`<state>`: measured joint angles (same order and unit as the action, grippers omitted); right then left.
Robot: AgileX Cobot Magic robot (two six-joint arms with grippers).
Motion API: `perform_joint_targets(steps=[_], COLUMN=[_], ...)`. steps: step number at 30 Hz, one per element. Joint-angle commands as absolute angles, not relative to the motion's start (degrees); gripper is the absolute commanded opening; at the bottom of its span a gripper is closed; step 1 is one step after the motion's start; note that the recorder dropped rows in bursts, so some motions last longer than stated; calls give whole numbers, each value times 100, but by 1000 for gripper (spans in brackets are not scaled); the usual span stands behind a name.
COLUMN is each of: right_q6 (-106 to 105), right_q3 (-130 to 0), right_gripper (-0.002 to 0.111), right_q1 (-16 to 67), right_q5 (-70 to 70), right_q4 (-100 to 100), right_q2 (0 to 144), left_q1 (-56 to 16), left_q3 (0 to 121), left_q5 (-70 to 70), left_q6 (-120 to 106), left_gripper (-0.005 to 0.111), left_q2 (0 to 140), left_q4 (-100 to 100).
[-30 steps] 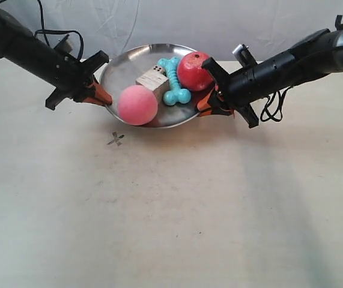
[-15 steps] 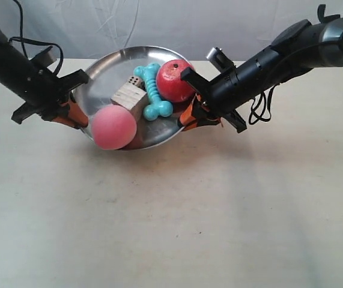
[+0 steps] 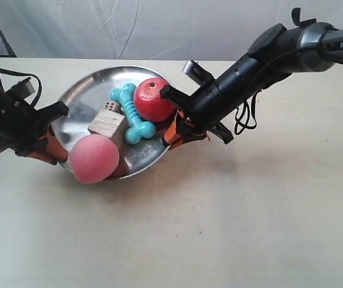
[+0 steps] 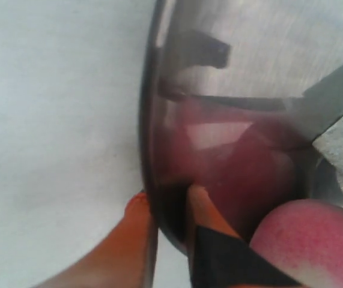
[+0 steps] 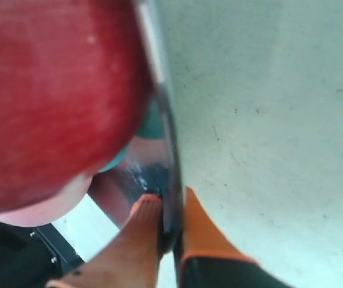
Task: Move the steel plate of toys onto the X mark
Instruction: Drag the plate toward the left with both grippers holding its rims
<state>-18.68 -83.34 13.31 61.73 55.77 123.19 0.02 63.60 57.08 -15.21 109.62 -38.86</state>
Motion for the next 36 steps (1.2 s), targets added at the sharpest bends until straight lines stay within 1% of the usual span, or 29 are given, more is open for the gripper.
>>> perform_joint_targets(steps=[1,4,12,17,27,29,34,36], right_q6=[-2052,-2052,-2052,-1983,-1922,-1922,-1795,-1795], right_q3=[-8361,-8361,-8361,-8361,-8361,-8361,-8361,-8361], right_gripper=[-1,-1,-1,-1,-1,8,35,40], right_q1=[1621,1737,1793,1793,1793,1793,1793,1793], right_q5=[6306,6352,6251,5813,5449,5394,5371,5371], right_q4=[5980,5980,5980,5940,5941,5941,5941,5941], right_q2=[12293,12464,12891,12956,12956,12956,12956,12956], left_q1=[0,103,112,112,112,112,112,112], left_q3=[5960,5719,5105,5105,5105,5105,5105,5105], left_q5=[5750,5627,5120,4931,4749,4739,4676,4663], left_q6=[-1848,-1853,-2272,-2311,-2311,-2311,-2311,-2311], left_gripper=[0,0,0,0,0,0,0,0], left_q2=[10786,10769,10769,10769,10769,10769,10769,10769], left_q4=[-3839,-3789,-3956,-3956,-3956,-3956,-3956,-3956])
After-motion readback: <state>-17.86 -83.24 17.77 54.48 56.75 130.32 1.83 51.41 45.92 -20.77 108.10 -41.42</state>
